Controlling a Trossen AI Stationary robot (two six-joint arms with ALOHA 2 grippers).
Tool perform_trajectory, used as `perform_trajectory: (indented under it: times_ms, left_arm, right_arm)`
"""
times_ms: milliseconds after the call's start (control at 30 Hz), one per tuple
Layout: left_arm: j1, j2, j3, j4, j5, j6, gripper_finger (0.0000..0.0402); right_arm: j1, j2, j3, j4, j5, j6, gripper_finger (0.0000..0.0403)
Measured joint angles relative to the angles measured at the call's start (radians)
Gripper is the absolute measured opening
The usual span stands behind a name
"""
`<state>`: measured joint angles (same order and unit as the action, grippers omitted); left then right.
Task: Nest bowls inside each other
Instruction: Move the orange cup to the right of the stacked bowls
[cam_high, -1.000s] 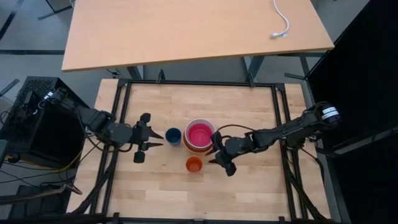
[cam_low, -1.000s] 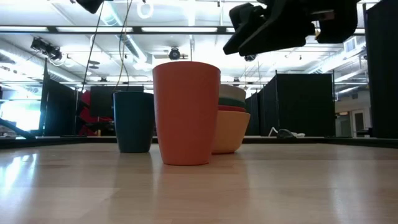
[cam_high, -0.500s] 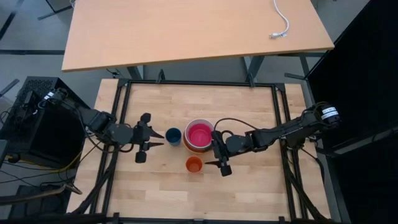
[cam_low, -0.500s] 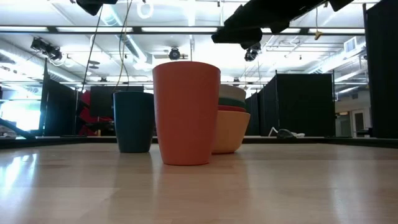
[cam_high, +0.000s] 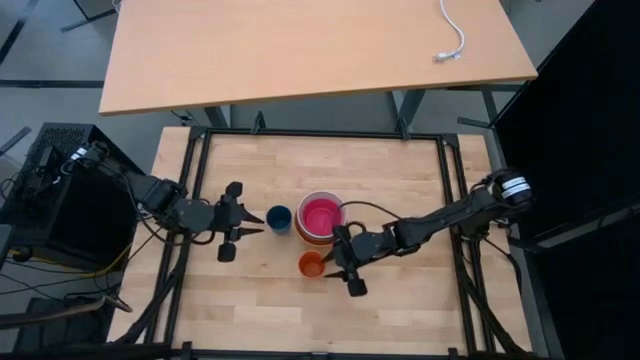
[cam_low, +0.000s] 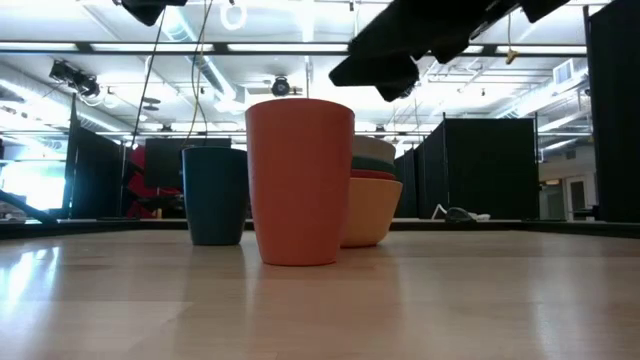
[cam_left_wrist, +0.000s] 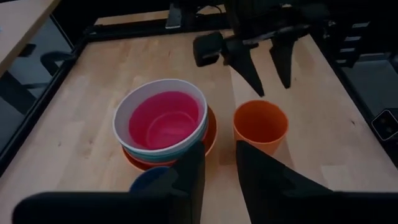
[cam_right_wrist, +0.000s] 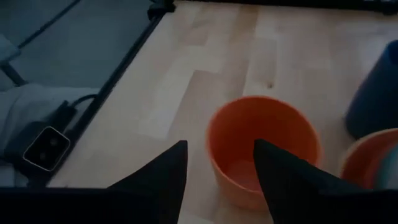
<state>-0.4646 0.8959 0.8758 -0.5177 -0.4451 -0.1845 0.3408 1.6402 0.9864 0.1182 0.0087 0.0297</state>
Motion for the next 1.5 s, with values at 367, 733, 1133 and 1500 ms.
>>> perform_trajectory:
  times_ms: [367, 733, 1133, 1500]
  left_arm:
    - [0.0, 0.001, 0.0, -0.006, 0.001, -0.008, 0.0088]
    - [0.0, 0.001, 0.0, -0.003, 0.001, -0.008, 0.0079]
    - [0.0, 0.001, 0.0, -0.001, 0.001, -0.009, 0.008]
    - [0.0, 0.001, 0.0, -0.001, 0.001, -0.011, 0.0072]
  right_arm:
    - [0.015, 0.064, 0.044, -0.019, -0.039, 0.038, 0.0178]
    - [0.01, 0.087, 0.044, -0.037, -0.034, 0.013, 0.0152]
    - [-0.007, 0.134, 0.043, -0.02, -0.032, -0.006, 0.0127]
    - [-0.018, 0.139, 0.043, 0.007, -0.043, -0.027, 0.0003]
